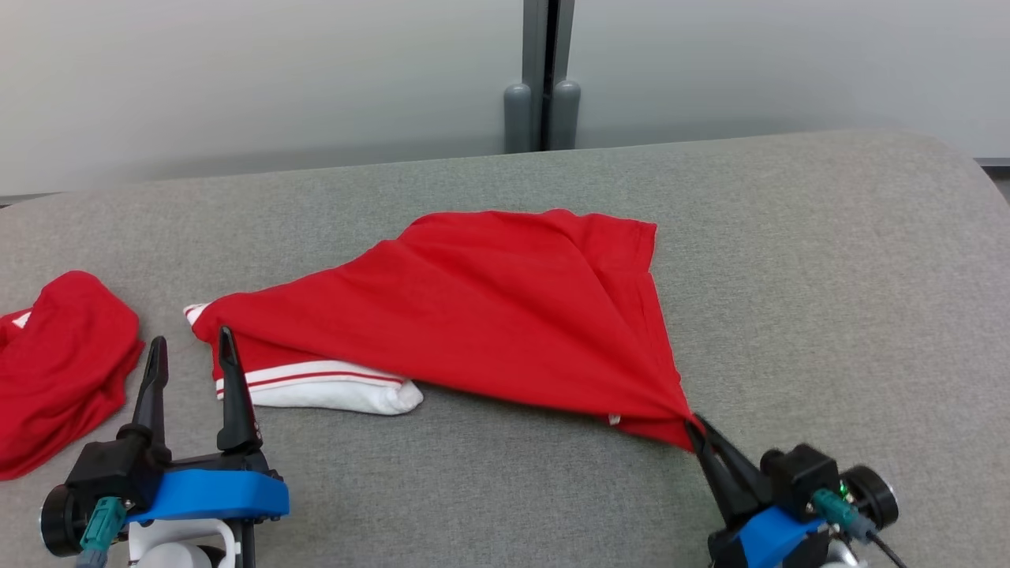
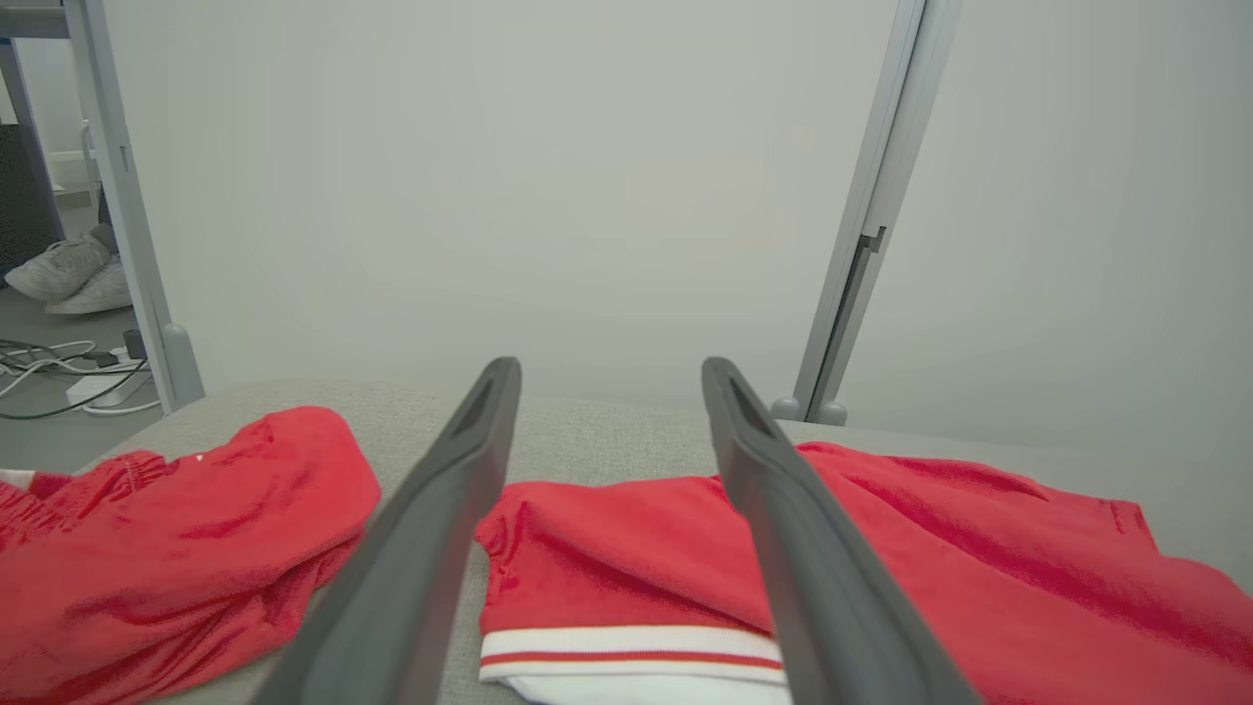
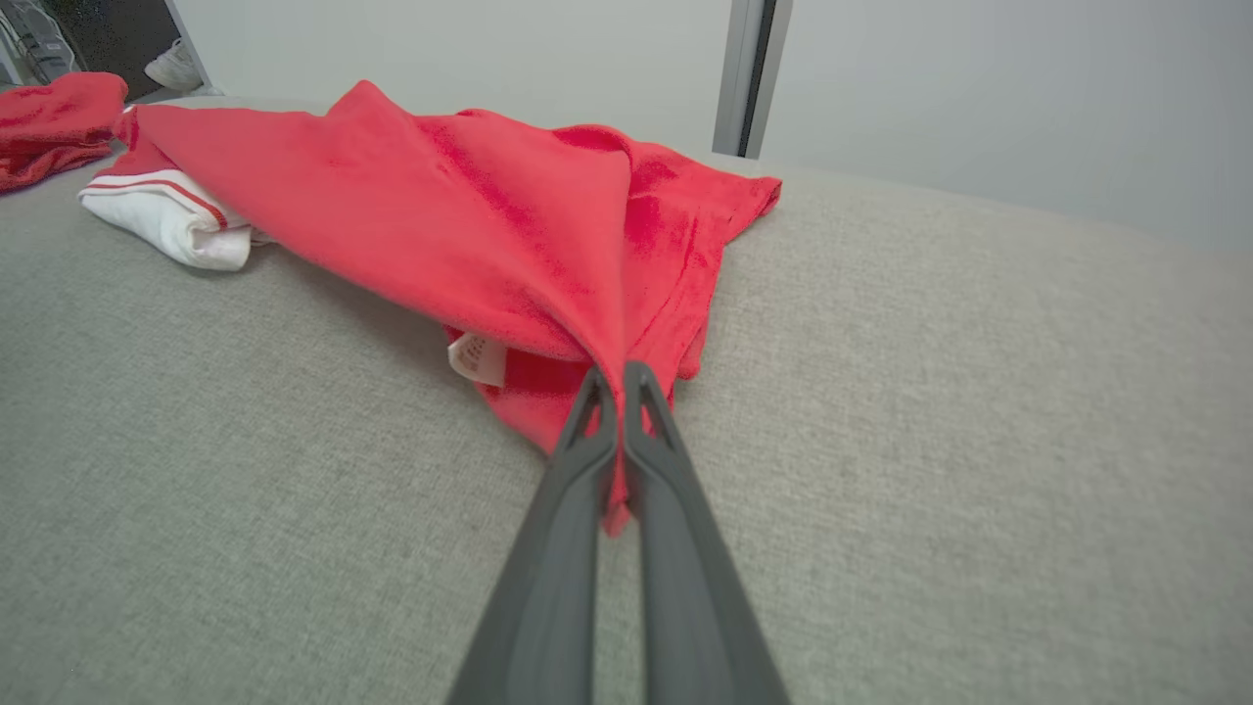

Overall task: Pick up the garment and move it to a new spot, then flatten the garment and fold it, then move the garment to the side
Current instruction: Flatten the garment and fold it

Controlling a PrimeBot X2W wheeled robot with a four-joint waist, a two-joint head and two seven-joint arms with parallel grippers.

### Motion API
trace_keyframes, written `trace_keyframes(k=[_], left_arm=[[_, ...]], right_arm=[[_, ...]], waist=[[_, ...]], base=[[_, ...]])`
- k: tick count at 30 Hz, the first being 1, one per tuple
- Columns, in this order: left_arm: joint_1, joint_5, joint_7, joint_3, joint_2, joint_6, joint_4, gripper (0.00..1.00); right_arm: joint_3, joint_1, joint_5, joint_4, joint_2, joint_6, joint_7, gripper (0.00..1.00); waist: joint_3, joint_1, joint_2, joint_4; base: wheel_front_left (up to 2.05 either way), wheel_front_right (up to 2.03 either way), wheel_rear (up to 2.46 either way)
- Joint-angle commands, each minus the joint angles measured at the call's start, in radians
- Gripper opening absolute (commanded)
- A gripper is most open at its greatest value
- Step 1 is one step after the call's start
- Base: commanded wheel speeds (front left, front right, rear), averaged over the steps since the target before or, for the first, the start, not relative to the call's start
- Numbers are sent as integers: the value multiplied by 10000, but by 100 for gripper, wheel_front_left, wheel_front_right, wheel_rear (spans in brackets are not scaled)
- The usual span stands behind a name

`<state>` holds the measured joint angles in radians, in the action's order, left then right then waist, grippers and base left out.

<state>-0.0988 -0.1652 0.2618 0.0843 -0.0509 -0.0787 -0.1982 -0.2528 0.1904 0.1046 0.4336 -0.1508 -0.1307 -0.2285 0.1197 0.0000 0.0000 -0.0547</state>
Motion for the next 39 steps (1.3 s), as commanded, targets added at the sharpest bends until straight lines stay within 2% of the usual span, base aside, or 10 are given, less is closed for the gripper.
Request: trace_keyframes(k=[1,7,13,14,15,20,24,28,32,39], left_arm=[[109,42,47,50,8,31,29,100],[210,34,47,146,8,44,66,100],[369,-32,47,186,8,100,119,100],[397,-55,47,153,8,144,142,100],[432,-79,47,122,8,164,152,100],[478,-89,47,32,7,185,168,100],[464,-29,47,41,9,204,229,100],[314,-16,47,90,7,154,262,100],[85,46,48,128,9,86,220,100],[-405,-32,48,-24,7,31,206,100]], right_arm=[[-233,-814,185,-662,-123,1,391,0],[-938,-2408,835,-2187,-580,-1,1624,0],[-691,-3340,1414,-3418,-944,-1,2795,0],[-587,-3408,1415,-3579,-1010,-1,2890,43],[-485,-3421,1335,-3693,-1065,1,2970,100],[-268,-3214,1230,-4101,-972,-1,2928,100],[160,-2332,872,-4709,-1055,-1,2384,100],[601,-1106,187,-5064,-1147,-1,2319,100],[593,154,-112,-4543,-1206,-1,2290,100],[886,2245,-306,-2594,-1068,-1,2193,100]], waist=[[-116,0,0,-204],[-224,0,0,-521],[-420,0,0,-724],[-434,0,0,-735],[-453,0,0,-736],[-501,0,0,-683],[-415,0,0,-522],[-180,0,0,-290],[95,0,0,-61],[676,0,0,522]], base=[[0,0,0],[0,0,0],[0,0,0],[0,0,0],[0,0,0],[0,0,0],[0,0,0],[0,0,0],[0,0,0],[0,0,0]])
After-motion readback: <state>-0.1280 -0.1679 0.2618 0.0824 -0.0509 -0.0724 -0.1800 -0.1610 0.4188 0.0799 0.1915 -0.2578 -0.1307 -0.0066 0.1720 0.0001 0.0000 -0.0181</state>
